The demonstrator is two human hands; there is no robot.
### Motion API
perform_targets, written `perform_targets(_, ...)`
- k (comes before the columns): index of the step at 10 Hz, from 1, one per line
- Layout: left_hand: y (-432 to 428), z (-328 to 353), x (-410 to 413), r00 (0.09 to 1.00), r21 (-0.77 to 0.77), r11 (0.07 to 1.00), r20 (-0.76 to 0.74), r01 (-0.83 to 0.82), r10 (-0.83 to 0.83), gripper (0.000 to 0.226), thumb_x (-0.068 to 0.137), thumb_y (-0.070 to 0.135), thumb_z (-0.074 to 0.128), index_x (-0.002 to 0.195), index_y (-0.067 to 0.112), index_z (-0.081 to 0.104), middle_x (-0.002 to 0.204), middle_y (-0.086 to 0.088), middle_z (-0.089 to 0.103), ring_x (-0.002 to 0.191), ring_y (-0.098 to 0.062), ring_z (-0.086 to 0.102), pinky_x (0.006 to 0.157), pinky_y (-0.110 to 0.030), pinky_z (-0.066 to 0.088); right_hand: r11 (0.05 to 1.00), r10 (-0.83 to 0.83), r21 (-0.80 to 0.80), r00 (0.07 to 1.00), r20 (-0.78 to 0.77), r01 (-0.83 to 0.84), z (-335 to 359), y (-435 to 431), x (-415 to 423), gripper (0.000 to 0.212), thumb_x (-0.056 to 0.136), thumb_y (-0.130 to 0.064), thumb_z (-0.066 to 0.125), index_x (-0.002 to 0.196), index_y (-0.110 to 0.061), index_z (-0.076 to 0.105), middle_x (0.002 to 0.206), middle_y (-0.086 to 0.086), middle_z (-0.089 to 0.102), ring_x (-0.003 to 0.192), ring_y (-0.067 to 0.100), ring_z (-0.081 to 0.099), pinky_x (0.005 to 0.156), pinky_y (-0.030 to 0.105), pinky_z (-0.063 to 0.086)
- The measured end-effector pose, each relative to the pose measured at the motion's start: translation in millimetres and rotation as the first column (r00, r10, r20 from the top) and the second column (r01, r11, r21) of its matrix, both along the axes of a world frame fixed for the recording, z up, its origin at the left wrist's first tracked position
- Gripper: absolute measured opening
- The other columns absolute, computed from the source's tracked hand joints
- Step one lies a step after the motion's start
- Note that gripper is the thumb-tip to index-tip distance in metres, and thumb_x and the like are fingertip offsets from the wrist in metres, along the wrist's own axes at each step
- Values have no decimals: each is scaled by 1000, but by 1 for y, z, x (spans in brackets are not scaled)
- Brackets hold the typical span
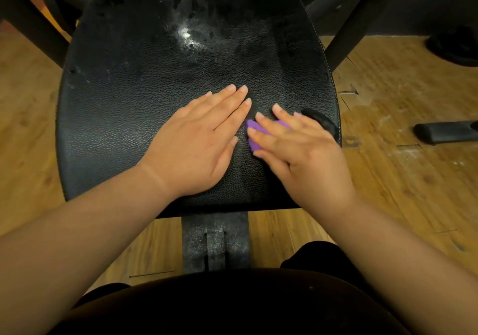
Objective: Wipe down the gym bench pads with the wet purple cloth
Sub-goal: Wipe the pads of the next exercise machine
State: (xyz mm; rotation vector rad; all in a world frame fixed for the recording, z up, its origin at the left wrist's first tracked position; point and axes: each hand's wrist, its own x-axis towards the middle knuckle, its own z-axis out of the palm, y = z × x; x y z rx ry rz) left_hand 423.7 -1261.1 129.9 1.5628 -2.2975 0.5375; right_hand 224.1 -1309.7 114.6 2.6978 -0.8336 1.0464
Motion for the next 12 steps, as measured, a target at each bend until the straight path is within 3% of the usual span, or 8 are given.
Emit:
perform_targets(2, 0, 0, -1, 999, 1, 999, -5, -51, 51, 55, 98, 28, 31, 145, 0, 38, 154, -16, 33, 144, -29, 30, 117, -42, 25, 975, 223, 13, 969, -103, -223, -21, 25, -21, 23, 95, -31, 61, 113, -24, 72, 127, -6, 63, 125, 19, 55, 104, 41, 44)
perform_targets(5, -1, 0, -1, 998, -9, 998, -15, -55, 55, 55, 97, 26, 33, 145, 1, 40, 154, -15, 34, 143, -28, 31, 117, -39, 22, 998, 11, 56, 1000, 14, -12, -4, 9, 5, 28, 92, -30, 58, 115, -19, 71, 124, 2, 66, 123, 25, 56, 107, 38, 36)
perform_targets(7, 0, -1, -1, 998, -16, 998, -18, -59, 59, 54, 96, 25, 34, 144, 1, 41, 153, -14, 35, 142, -28, 32, 116, -40, 24, 998, 63, 12, 998, -19, -63, -10, 19, -4, 27, 93, -30, 58, 112, -18, 73, 122, 1, 67, 121, 22, 58, 107, 36, 38)
perform_targets(9, 0, 0, -1, 997, -15, 997, -20, -71, 71, 54, 96, 26, 35, 144, 1, 41, 153, -14, 35, 143, -27, 31, 117, -38, 22, 996, -49, 71, 997, 51, 46, 5, -3, 17, 31, 90, -31, 56, 111, -16, 73, 122, 6, 67, 121, 25, 58, 107, 35, 34)
perform_targets(11, 0, 1, -2, 997, -17, 997, -11, -71, 71, 55, 96, 26, 33, 144, 1, 40, 153, -14, 35, 142, -28, 32, 116, -38, 23, 997, 75, 31, 997, -31, -74, -8, 17, -4, 28, 92, -29, 58, 114, -18, 72, 123, 1, 66, 122, 22, 57, 108, 37, 37)
perform_targets(12, 0, 0, -2, 997, -18, 997, -9, -75, 75, 55, 96, 26, 34, 144, 1, 40, 153, -14, 35, 142, -27, 32, 116, -37, 21, 999, -27, 29, 1000, -8, 27, 4, -1, 11, 32, 91, -31, 54, 114, -16, 72, 122, 6, 67, 120, 25, 59, 107, 37, 37)
